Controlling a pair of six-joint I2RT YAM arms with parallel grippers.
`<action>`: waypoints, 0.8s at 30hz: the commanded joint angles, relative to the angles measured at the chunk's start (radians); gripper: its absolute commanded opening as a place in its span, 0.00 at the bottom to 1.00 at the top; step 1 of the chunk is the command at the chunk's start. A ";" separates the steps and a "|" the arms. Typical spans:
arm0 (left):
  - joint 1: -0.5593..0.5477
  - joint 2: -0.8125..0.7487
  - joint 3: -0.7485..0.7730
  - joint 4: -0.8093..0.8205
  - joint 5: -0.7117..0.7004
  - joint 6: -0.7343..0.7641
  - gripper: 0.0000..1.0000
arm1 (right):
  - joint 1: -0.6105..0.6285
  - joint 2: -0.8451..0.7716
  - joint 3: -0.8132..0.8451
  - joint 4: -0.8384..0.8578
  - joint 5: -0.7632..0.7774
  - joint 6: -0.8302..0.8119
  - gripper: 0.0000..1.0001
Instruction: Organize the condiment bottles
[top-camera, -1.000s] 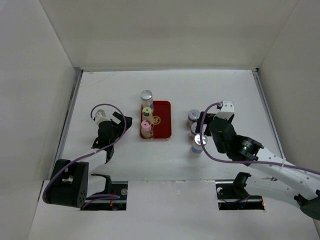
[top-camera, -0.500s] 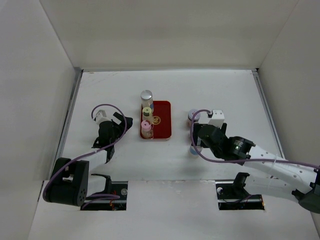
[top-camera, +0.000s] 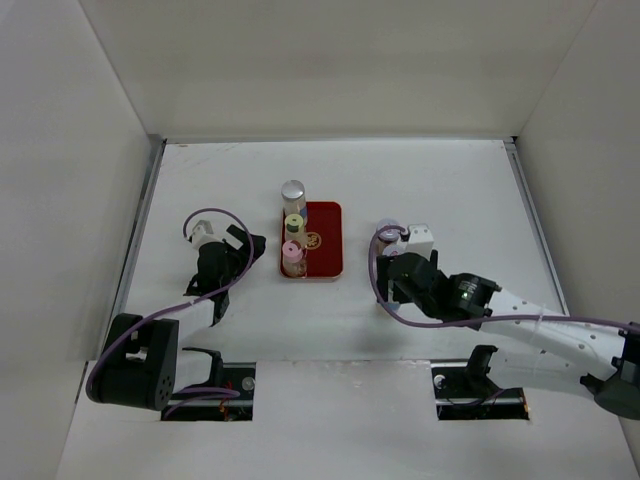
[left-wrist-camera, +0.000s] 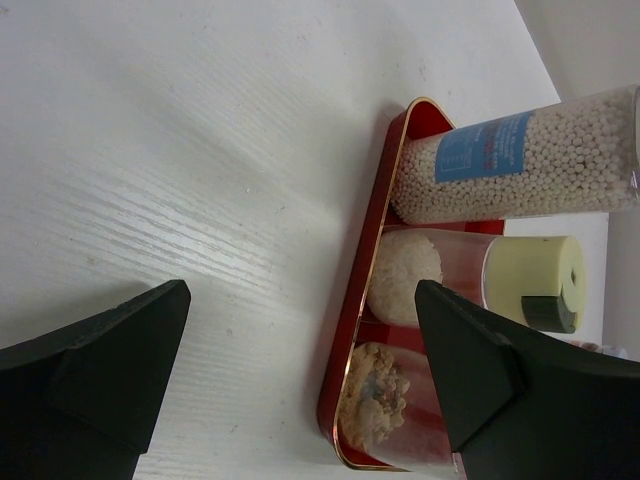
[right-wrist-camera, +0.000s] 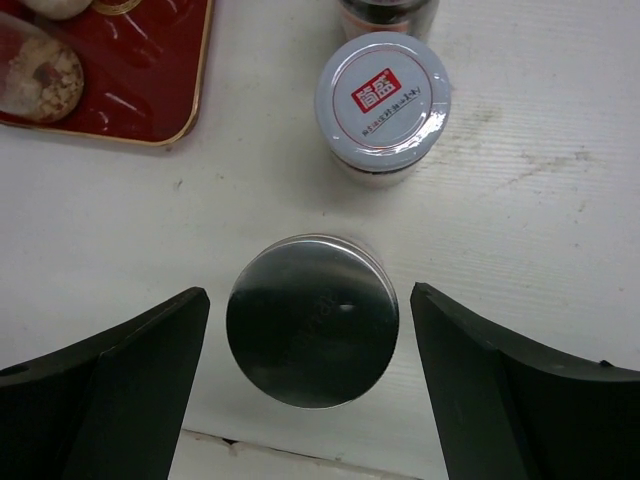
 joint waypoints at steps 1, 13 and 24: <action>0.000 0.005 0.008 0.052 0.004 -0.008 1.00 | 0.006 -0.007 0.005 0.052 -0.027 -0.013 0.86; 0.000 -0.004 0.005 0.052 0.010 -0.011 1.00 | 0.030 0.022 0.108 0.106 -0.043 -0.116 0.39; 0.005 0.009 0.005 0.054 0.021 -0.013 1.00 | -0.086 0.234 0.336 0.478 -0.204 -0.361 0.41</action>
